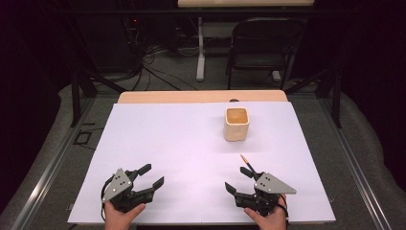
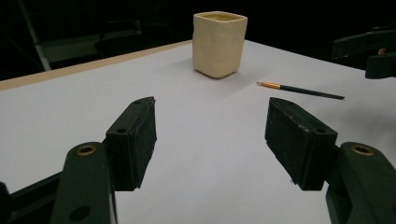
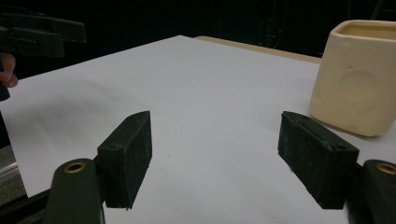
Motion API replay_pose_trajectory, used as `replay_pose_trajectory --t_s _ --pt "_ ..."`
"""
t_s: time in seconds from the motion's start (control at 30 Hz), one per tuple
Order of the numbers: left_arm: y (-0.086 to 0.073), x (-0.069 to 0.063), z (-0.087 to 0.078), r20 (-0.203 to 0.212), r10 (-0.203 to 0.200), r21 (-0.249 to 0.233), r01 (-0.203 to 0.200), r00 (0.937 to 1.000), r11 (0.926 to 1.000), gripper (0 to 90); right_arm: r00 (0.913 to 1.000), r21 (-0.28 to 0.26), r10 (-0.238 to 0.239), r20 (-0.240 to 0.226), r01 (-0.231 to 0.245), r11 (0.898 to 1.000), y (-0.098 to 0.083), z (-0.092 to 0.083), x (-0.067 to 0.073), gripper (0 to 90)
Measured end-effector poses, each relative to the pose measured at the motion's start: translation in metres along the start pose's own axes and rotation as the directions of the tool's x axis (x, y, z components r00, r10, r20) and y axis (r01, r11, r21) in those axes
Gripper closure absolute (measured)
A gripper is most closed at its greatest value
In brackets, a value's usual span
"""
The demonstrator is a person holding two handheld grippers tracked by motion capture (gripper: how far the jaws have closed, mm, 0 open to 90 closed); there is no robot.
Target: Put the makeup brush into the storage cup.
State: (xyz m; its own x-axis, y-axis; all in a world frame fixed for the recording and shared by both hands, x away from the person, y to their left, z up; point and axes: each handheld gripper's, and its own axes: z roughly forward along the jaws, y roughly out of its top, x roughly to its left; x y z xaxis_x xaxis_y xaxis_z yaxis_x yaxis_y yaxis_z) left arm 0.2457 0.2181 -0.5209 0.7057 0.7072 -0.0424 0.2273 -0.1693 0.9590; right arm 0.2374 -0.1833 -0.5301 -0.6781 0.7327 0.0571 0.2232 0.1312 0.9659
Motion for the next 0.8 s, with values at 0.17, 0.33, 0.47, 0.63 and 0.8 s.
replay_pose_trajectory --t_s 0.17,0.33,0.47,0.63,0.8 --pt "-0.0017 -0.0023 0.0007 -0.007 0.015 0.018 -0.014 0.9999 0.9997 33.6 0.9999 0.019 -0.016 0.002 0.016 1.0 0.0012 0.0028 -0.0012 24.6" --pt "-0.0008 -0.0014 0.0027 0.001 0.004 0.029 -0.004 1.0 0.9996 33.0 0.9998 0.038 -0.019 -0.001 0.019 0.999 0.0002 0.0062 -0.0007 24.4" --pt "-0.0005 -0.0015 0.0031 0.0 -0.008 0.054 0.008 1.0 0.9985 33.1 0.9985 0.077 -0.055 -0.002 0.055 0.995 0.0023 0.0049 0.0023 24.4" --pt "-0.0003 -0.0004 0.0012 -0.008 -0.028 0.06 0.028 0.9996 0.9978 33.1 0.9982 0.097 -0.06 0.001 0.06 0.993 0.0055 0.0033 0.0072 28.1" --pt "-0.0015 -0.0003 0.0013 -0.013 -0.038 0.067 0.039 0.9992 0.997 33.1 0.9998 0.116 -0.02 0.007 0.019 0.993 0.0056 0.0041 0.0043 29.5"
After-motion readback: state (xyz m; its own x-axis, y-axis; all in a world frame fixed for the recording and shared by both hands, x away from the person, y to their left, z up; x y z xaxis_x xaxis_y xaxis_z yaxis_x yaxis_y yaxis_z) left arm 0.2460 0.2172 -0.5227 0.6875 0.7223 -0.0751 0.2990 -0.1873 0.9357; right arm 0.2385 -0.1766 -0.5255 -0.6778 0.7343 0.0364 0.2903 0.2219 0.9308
